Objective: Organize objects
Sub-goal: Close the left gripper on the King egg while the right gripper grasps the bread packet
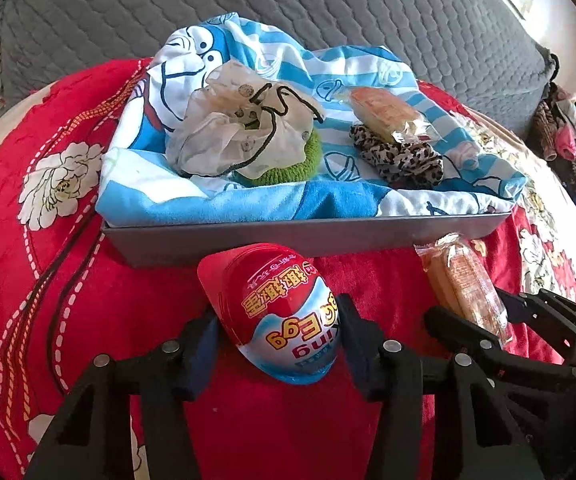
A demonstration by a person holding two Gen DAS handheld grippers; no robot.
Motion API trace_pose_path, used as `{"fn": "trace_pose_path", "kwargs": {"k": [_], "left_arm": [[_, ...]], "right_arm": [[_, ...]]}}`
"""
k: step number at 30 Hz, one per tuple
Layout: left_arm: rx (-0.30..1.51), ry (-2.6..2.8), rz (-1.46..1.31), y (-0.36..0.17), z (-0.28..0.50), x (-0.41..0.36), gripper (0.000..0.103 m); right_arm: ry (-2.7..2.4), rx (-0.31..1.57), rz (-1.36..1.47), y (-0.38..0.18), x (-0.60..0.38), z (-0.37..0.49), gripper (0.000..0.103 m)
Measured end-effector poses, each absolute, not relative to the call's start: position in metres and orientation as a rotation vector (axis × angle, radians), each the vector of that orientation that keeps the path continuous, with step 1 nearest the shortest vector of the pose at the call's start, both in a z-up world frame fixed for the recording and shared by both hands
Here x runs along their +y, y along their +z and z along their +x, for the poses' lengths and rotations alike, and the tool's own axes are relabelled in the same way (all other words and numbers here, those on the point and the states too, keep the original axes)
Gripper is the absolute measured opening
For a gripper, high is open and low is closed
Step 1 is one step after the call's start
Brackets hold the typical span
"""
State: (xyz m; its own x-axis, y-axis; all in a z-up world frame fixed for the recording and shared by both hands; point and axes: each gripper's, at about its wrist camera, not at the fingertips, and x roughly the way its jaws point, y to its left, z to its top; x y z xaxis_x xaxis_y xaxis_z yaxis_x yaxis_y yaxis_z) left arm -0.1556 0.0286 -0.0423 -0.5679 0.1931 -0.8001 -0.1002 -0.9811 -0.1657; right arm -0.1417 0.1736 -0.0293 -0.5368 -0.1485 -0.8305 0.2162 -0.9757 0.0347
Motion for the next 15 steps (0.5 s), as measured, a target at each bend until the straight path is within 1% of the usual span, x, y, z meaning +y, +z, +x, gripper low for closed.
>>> {"fn": "trace_pose_path", "kwargs": {"k": [1, 3, 15], "left_arm": [[-0.15, 2.639, -1.364, -0.042, -0.1551, 0.0282, 0.055], [-0.155, 2.638, -1.366, -0.0418, -0.1545, 0.0275, 0.055], [-0.133, 2.643, -1.357, -0.0394, -0.1498, 0.027, 0.055]], "right_arm": [[-2.583, 0.105, 1.382, -0.0287, 0.1738, -0.1412, 0.043], [-2.575, 0.098, 1.382, -0.028, 0.174, -0.1406, 0.042], [-2.569, 0.095, 1.358, -0.0212, 0.1718, -0.1341, 0.041]]}}
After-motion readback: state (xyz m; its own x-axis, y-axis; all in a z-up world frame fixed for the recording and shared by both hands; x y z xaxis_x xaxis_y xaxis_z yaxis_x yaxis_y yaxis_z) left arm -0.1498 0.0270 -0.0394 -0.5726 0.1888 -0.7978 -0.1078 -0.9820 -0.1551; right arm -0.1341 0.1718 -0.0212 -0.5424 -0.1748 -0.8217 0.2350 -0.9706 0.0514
